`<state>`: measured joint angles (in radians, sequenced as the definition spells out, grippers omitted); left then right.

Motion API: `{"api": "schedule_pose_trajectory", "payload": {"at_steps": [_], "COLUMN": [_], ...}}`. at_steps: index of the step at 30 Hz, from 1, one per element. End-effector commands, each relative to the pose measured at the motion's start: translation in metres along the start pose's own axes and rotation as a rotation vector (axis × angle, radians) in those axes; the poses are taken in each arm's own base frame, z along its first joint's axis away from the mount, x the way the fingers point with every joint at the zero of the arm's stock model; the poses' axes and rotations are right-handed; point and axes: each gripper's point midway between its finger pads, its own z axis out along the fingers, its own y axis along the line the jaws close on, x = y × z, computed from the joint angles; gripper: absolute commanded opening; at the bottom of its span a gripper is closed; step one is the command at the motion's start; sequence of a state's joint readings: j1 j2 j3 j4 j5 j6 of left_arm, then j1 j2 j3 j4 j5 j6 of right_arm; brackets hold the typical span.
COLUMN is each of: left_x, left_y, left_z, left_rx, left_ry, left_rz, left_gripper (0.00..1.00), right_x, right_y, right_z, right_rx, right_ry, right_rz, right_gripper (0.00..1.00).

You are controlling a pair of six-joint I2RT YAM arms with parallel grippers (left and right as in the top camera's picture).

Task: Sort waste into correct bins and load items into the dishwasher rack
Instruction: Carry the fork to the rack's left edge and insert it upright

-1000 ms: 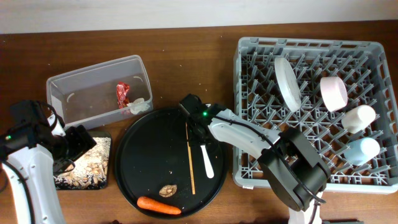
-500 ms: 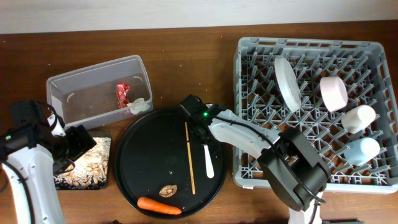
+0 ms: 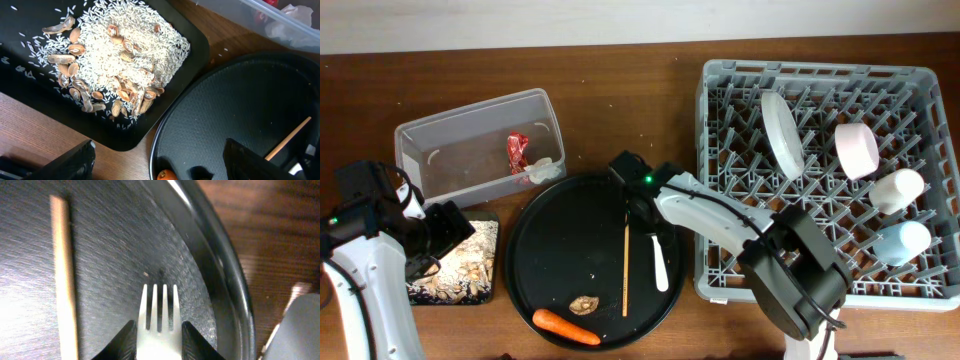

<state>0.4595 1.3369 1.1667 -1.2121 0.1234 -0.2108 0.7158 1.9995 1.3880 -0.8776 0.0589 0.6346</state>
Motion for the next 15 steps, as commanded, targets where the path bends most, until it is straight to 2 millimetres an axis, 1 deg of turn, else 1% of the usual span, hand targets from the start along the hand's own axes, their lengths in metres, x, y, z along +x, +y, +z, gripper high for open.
{"api": "schedule_pose_trajectory", "payload": {"at_steps": [1, 2, 4, 6, 9, 11, 13, 15], "left_x": [0.002, 0.001, 0.001, 0.001, 0.001, 0.001, 0.001, 0.001], "left_y": [-0.001, -0.001, -0.001, -0.001, -0.001, -0.001, -0.001, -0.001], "left_z": [-0.001, -0.001, -0.001, -0.001, -0.001, -0.001, -0.001, -0.001], "left_rx": [0.011, 0.011, 0.011, 0.011, 0.011, 0.011, 0.011, 0.011], "left_ry": [0.000, -0.001, 0.000, 0.000, 0.000, 0.000, 0.000, 0.000], "left_rz": [-0.016, -0.016, -0.016, -0.016, -0.016, -0.016, -0.016, -0.016], "left_gripper": [0.81, 0.81, 0.81, 0.81, 0.81, 0.81, 0.81, 0.81], "right_x": [-0.024, -0.027, -0.032, -0.035, -0.040, -0.044, -0.044, -0.040], "right_y": [0.010, 0.007, -0.006, -0.025, -0.065, -0.088, -0.097, -0.107], "right_z": [-0.057, -0.068, -0.088, -0.106, -0.128, -0.134, -0.130, -0.123], "right_rx": [-0.074, -0.074, -0.061, -0.051, -0.038, -0.030, -0.053, -0.036], "right_ry": [-0.116, -0.136, -0.170, -0.192, -0.205, -0.206, -0.169, -0.133], "right_rz": [-0.014, -0.008, 0.012, 0.050, 0.124, 0.116, 0.075, 0.090], "right_gripper": [0.28, 0.28, 0.28, 0.28, 0.29, 0.29, 0.29, 0.29]}}
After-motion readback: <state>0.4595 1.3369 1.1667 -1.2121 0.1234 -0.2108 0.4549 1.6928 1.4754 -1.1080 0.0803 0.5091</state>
